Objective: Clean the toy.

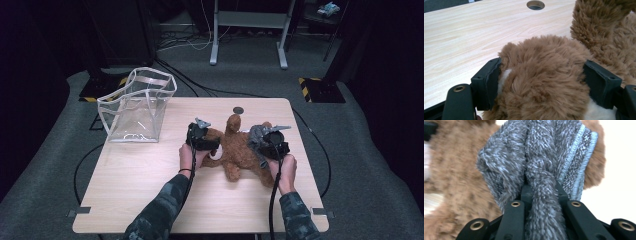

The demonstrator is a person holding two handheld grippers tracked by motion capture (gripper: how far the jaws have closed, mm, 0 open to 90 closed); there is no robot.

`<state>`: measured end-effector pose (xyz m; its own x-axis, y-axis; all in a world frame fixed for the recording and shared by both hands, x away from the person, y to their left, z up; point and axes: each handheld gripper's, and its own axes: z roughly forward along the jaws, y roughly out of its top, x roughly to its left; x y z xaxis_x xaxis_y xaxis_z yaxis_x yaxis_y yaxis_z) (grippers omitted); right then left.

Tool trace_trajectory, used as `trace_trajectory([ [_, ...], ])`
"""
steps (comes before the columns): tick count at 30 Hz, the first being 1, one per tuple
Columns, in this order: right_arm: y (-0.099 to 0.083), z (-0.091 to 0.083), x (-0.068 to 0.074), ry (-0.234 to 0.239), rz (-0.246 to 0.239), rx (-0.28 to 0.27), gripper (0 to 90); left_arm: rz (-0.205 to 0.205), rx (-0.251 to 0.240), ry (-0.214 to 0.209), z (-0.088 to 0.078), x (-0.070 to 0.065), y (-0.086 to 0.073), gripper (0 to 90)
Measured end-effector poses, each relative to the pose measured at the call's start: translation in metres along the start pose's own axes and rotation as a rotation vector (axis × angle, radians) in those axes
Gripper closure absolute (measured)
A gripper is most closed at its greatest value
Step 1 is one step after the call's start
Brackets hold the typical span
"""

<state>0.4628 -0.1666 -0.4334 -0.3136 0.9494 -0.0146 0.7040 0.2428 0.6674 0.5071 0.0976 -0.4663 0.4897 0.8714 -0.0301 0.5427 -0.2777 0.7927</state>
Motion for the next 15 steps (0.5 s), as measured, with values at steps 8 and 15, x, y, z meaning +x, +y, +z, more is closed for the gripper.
trace_trajectory([
  [8,0.028,-0.011,0.066,0.121,-0.171,-0.056,76.1,0.001,0.002,0.006,0.000,-0.002,0.000,22.8],
  [15,0.035,0.013,0.071,0.101,-0.178,0.003,76.9,0.010,0.014,-0.010,-0.001,0.002,0.000,22.5],
])
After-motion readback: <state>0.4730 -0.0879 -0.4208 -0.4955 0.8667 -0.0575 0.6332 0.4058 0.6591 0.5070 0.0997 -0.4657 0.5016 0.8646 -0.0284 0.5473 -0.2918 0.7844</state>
